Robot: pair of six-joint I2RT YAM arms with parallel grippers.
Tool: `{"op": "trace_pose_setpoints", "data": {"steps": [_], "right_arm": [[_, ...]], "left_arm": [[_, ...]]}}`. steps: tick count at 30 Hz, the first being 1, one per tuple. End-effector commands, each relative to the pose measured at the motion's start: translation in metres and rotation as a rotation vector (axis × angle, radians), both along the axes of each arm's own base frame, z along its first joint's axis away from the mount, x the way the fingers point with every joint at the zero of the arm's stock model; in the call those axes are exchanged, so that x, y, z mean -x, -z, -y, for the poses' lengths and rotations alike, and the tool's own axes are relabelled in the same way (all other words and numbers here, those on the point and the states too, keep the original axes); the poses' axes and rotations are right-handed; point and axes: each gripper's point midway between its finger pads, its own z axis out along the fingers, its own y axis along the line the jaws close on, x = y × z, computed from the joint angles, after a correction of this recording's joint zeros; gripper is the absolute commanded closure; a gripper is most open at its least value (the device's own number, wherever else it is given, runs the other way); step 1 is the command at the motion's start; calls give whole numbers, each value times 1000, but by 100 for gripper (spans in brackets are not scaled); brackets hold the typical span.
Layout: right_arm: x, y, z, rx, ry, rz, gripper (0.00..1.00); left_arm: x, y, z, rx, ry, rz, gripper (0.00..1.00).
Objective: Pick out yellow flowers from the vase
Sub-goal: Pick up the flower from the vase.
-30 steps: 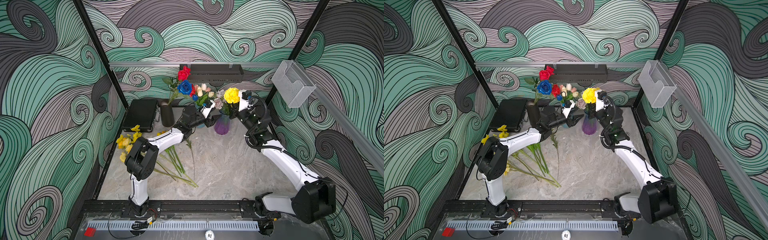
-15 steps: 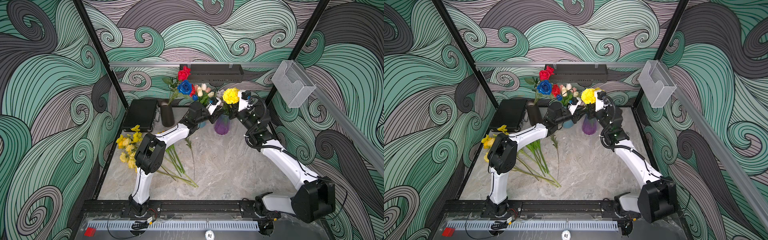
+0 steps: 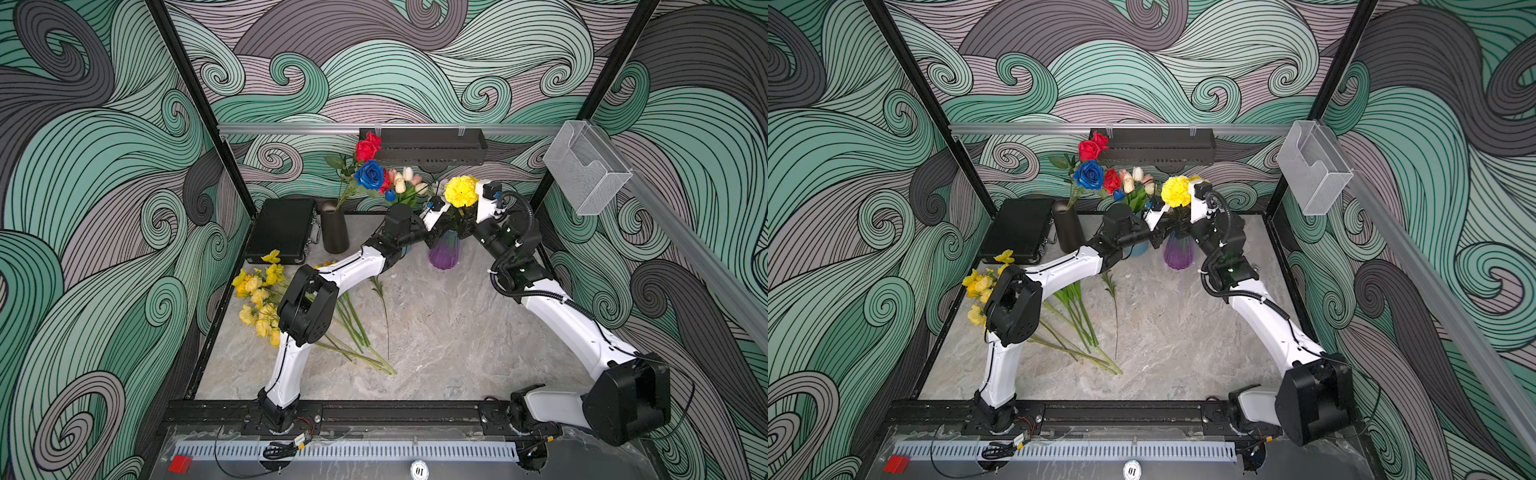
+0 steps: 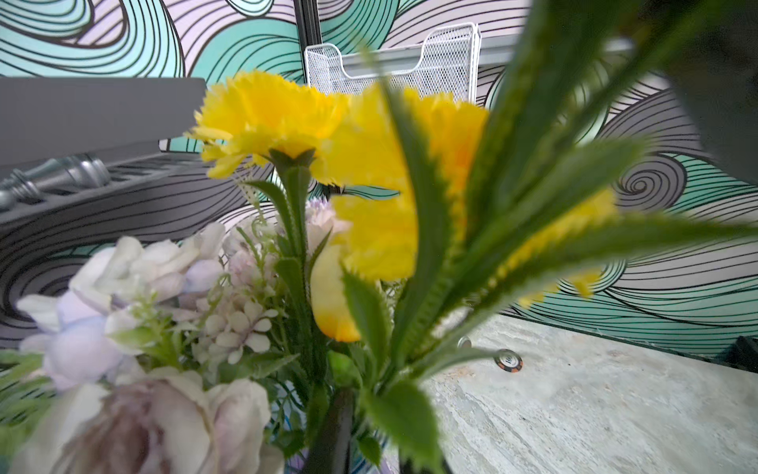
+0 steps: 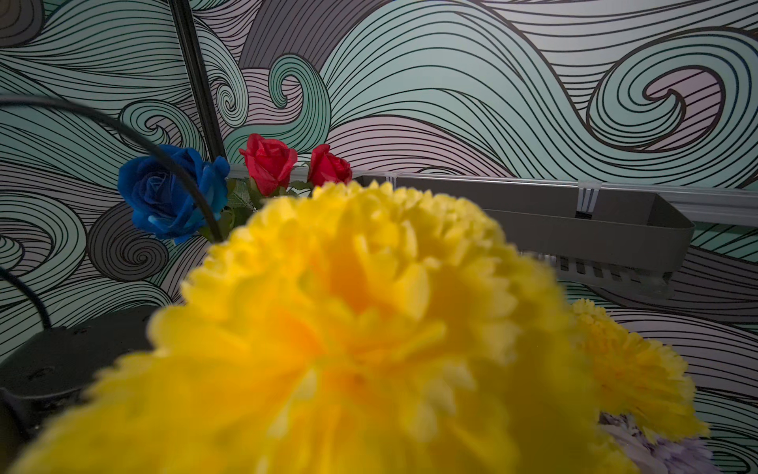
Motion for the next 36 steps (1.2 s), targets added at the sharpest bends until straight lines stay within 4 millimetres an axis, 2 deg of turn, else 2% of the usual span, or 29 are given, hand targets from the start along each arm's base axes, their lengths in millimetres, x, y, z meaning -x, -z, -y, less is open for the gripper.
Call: {"op": "trace_pose_setpoints", "data": {"steps": [1, 14, 31, 33, 36], "right_arm": [[7, -25, 1, -23, -14, 58, 83], [11, -34, 2, -34, -14, 77, 83], [11, -33, 3, -34, -11, 60, 83], [12, -36, 4, -35, -6, 61, 81], [19, -39, 7, -33, 2, 66, 70]], "left_arm": [[-2, -3, 7, 4, 4, 5, 81], [-12, 5, 7, 4, -35, 4, 82], [-8, -17, 1, 3, -87, 61, 97], [-7, -21, 0, 11, -94, 66, 98], [-5, -29, -1, 22, -95, 66, 100]]}}
